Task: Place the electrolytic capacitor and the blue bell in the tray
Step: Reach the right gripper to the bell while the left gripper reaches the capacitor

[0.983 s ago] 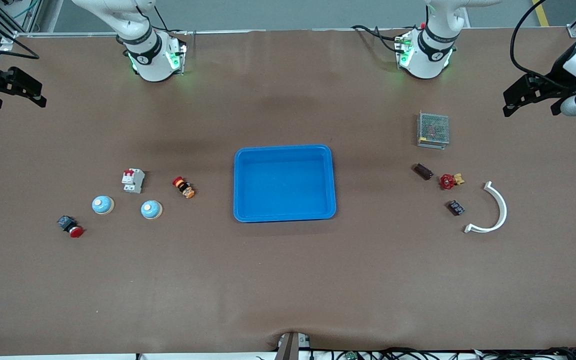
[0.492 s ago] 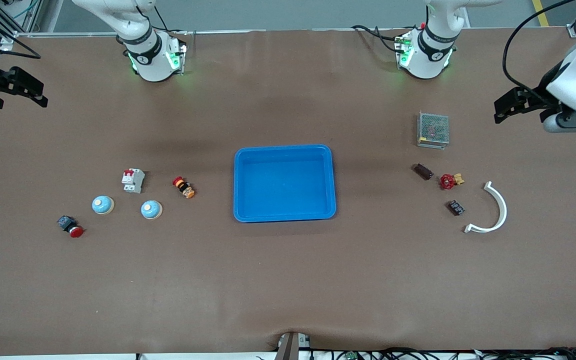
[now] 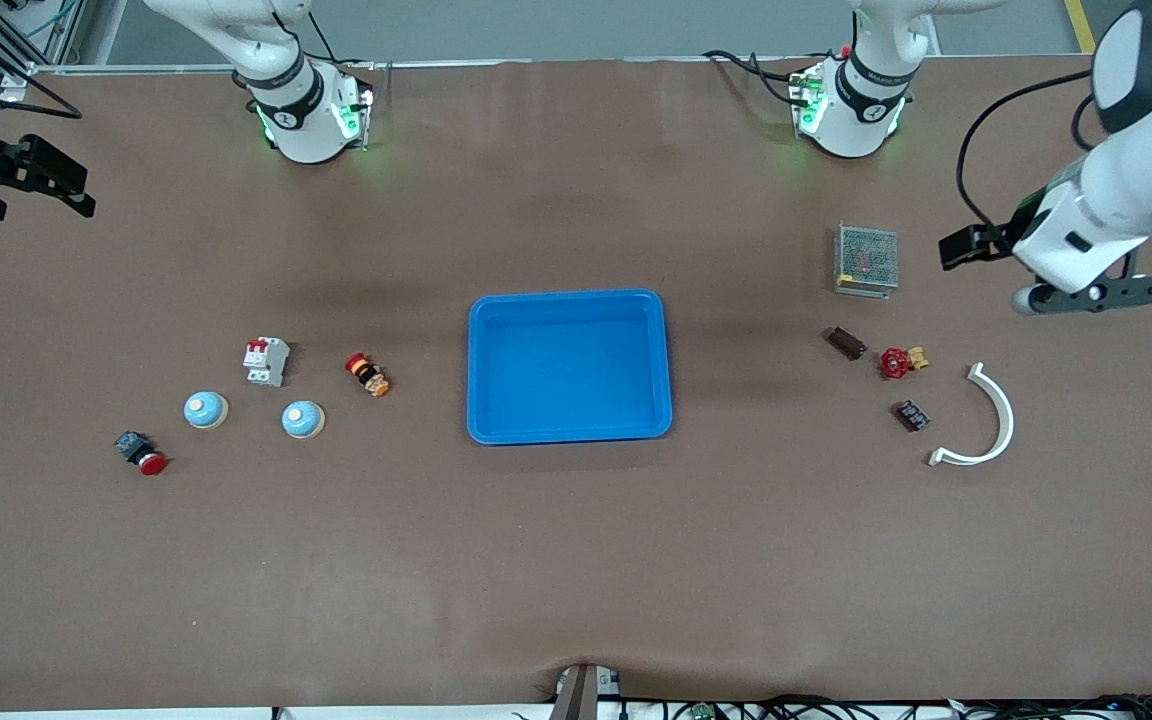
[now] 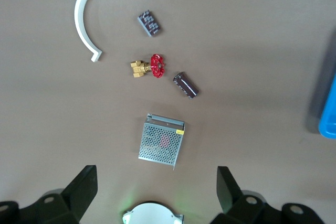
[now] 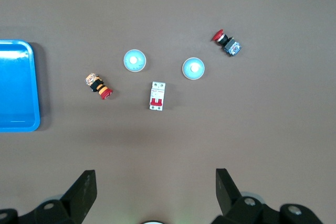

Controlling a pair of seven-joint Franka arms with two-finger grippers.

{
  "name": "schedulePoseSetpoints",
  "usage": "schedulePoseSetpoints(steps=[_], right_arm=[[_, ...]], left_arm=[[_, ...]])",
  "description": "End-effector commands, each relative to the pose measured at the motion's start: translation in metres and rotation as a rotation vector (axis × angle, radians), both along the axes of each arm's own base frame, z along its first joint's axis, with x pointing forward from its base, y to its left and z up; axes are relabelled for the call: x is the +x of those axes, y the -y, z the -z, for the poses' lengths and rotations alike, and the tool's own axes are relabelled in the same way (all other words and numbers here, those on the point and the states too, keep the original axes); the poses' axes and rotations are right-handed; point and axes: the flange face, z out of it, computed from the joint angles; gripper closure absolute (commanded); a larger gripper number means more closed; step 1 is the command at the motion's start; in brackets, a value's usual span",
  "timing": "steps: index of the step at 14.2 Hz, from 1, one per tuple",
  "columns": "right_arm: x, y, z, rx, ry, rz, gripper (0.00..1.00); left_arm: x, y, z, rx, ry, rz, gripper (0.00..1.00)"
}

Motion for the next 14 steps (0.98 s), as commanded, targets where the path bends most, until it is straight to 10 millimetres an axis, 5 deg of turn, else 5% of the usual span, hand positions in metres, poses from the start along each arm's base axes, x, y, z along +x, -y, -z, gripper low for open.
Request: schedulePoseSetpoints(steps=[1, 4, 8, 14], right_arm=[[0.012, -0.008, 0.006, 0.014, 0.016, 0.009, 0.00], [0.032, -0.009, 0.026, 0.015, 0.025, 0.005, 0.00], [0.065, -0.013, 0.074, 0.021, -0.009, -0.006, 0.00], [0.104, -0.033, 0.152, 0.027, -0.053, -0.042, 0.00]], left_arm=[[-0.015, 0.004, 0.043, 0.018, -0.004, -0.061, 0.00], [-0.028, 0.021, 0.096, 0.042, 0.024, -0.140, 0.00], [-0.040, 0.019, 0.155, 0.037, 0.074, -0.198, 0.00], [-0.047, 0.026, 0.212, 0.043, 0.095, -0.327, 0.03]])
